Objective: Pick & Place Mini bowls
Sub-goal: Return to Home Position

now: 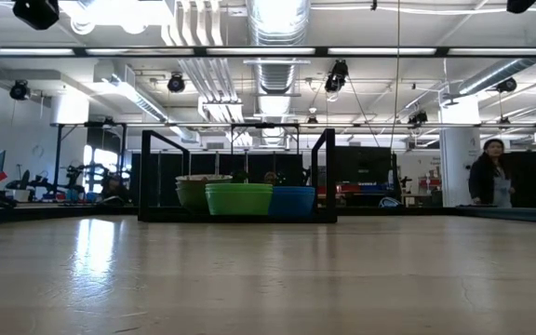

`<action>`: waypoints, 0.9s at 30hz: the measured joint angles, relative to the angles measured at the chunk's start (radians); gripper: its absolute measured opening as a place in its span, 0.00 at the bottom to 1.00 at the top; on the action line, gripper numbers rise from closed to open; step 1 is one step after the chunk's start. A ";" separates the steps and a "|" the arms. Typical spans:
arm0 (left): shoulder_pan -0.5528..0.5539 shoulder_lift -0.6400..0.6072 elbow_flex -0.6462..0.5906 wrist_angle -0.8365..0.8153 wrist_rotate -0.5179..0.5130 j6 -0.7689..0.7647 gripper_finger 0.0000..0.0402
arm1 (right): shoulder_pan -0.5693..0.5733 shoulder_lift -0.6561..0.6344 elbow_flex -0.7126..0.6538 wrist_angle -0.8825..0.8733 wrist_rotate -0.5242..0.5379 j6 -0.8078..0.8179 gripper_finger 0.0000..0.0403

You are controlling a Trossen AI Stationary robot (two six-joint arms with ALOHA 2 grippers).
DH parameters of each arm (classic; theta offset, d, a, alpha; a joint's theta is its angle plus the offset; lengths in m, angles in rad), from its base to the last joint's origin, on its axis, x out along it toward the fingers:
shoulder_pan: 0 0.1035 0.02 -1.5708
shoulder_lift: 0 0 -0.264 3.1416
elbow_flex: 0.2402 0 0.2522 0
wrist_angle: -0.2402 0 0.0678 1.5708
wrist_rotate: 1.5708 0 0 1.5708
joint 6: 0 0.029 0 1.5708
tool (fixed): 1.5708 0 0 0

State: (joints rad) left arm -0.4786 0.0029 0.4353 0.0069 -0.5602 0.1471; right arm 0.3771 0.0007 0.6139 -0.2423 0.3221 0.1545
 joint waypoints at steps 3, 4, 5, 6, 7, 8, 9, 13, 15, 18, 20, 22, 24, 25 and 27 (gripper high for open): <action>0.000 0.000 -0.038 0.035 0.000 0.000 0.00 | 0.000 0.001 -0.003 -0.001 0.016 -0.003 0.02; 0.000 0.000 -0.050 0.056 -0.001 -0.001 0.00 | 0.001 0.005 -0.005 0.002 0.018 -0.004 0.02; 0.000 0.000 -0.062 0.076 -0.006 0.001 0.00 | 0.000 0.009 -0.007 0.010 0.030 -0.005 0.02; 0.000 0.000 -0.078 0.098 -0.007 0.006 0.00 | 0.000 0.007 -0.009 0.011 0.038 -0.011 0.02; 0.001 -0.001 -0.095 0.118 -0.007 0.011 0.00 | 0.000 0.004 -0.014 0.010 0.036 -0.012 0.02; 0.000 -0.001 -0.110 0.131 -0.007 0.018 0.00 | 0.000 0.001 -0.020 0.010 0.033 -0.011 0.02; 0.000 -0.001 -0.122 0.140 -0.008 0.023 0.00 | 0.000 0.001 -0.024 0.010 0.037 -0.003 0.02; 0.000 -0.001 -0.169 0.162 -0.009 0.024 0.00 | 0.000 0.001 -0.039 0.011 0.043 0.004 0.02; 0.000 -0.001 -0.190 0.172 -0.010 0.024 0.00 | 0.000 0.001 -0.051 0.013 0.040 0.002 0.02; 0.000 -0.001 -0.219 0.181 -0.010 0.018 0.00 | 0.000 0.001 -0.067 0.011 0.040 0.001 0.02; 0.000 -0.001 -0.243 0.179 -0.010 0.012 0.00 | 0.000 0.001 -0.078 0.011 0.040 0.002 0.02; 0.000 -0.001 -0.270 0.183 -0.010 0.011 0.00 | 0.000 0.000 -0.090 0.017 0.039 0.002 0.02; 0.000 -0.001 -0.304 0.199 -0.020 0.009 0.00 | 0.000 0.001 -0.107 0.017 0.039 0.009 0.02; 0.000 -0.001 -0.321 0.217 -0.026 0.008 0.00 | 0.000 0.001 -0.117 0.015 0.039 0.016 0.02; 0.000 -0.001 -0.358 0.269 -0.042 0.009 0.00 | 0.000 0.000 -0.141 0.014 0.038 0.021 0.02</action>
State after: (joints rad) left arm -0.4782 0.0017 0.0774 0.2760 -0.6021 0.1565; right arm 0.3771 0.0010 0.4730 -0.2285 0.3597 0.1753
